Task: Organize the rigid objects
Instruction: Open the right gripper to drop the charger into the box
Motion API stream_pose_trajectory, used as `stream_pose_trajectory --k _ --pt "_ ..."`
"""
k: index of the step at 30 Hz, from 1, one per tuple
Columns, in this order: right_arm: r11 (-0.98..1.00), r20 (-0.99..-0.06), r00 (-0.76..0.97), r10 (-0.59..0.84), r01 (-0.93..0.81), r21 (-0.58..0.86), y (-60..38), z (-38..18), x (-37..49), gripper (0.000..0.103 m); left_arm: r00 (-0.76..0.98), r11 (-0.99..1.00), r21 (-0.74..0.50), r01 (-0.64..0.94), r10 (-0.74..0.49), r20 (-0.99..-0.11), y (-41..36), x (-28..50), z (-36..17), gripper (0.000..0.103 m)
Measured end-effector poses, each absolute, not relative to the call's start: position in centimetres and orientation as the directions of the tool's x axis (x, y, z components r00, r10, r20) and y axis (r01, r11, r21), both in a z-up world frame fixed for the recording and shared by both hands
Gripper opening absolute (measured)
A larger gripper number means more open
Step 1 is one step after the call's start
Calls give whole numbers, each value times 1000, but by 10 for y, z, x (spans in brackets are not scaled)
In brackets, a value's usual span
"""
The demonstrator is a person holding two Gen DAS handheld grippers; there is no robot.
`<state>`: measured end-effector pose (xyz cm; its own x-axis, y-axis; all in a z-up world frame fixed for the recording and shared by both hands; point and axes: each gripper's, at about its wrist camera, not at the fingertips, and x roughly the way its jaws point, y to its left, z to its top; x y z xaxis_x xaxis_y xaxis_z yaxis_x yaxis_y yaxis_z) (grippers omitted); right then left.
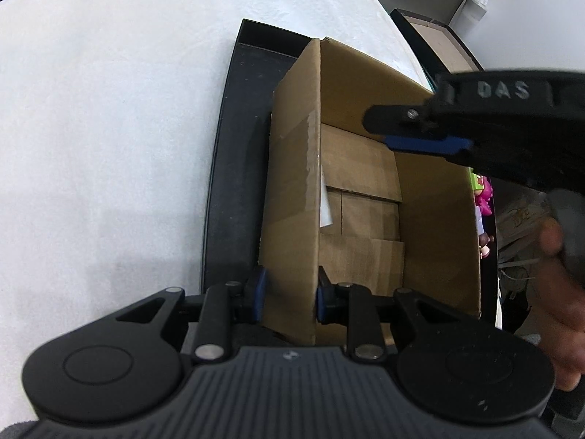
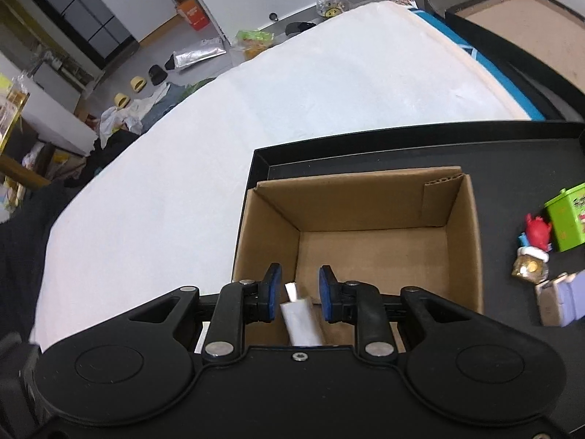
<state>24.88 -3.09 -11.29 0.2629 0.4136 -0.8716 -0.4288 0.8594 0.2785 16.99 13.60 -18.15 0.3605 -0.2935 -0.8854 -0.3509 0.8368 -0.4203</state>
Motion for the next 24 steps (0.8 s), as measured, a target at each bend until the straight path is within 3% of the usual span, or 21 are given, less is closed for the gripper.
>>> stream_pose_trajectory --k 24 --pt "852 -864 290 411 -459 251 -105 -81 234 44 349 850 -388 -355 -265 -899 130 169 -176 24"
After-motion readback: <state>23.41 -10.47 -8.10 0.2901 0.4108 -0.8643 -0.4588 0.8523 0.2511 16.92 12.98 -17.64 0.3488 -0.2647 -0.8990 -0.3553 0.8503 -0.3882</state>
